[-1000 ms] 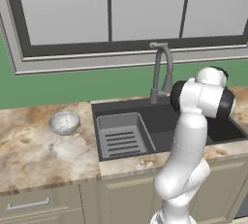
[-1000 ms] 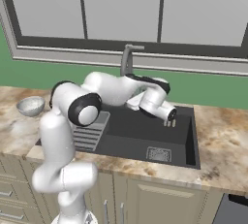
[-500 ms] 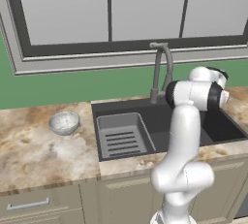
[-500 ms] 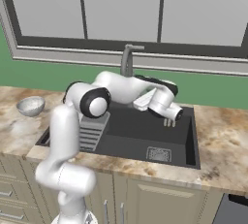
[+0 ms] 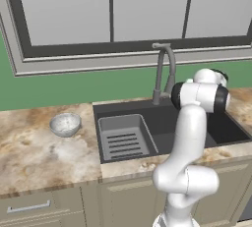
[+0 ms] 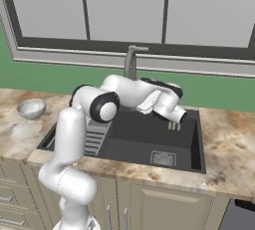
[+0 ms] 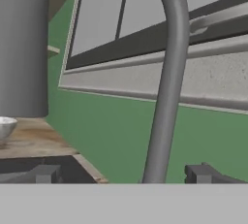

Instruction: Rinse each bowl for a few seconds and place them down in the sink or on the counter.

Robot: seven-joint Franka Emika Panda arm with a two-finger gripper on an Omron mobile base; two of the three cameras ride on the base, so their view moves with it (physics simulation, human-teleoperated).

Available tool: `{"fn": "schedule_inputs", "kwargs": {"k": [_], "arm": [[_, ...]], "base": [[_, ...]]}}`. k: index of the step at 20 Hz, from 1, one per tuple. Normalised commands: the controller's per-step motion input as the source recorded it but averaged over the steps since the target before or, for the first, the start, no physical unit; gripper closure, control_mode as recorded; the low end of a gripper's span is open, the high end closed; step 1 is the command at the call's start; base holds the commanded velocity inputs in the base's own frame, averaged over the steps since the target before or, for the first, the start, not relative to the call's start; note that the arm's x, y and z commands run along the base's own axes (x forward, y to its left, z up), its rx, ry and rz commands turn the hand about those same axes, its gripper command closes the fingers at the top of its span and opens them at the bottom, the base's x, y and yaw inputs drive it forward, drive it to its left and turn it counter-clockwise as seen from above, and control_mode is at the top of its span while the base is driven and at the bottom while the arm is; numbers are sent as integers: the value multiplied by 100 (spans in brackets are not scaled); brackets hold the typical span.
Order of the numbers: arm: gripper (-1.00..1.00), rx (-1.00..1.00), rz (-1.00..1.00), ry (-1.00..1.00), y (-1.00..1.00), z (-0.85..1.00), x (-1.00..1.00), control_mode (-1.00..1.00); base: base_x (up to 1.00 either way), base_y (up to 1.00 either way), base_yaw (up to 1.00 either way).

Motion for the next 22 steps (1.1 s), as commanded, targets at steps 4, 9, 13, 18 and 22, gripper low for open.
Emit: {"fn": "schedule_inputs", "kwargs": {"k": [4,9,13,18,22], "arm": [[-100,0,0,2,15,0,23,-100],[-100,0,0,6,1,0,39,-100],[-100,0,0,7,0,-5,45,-100],[-100,0,0,3,-2,-20,29,-100],[-100,0,0,11,-20,-38,37,-100]], "base": [[0,0,0],[0,0,0],[0,0,0],[0,0,0],[0,0,0]]}}
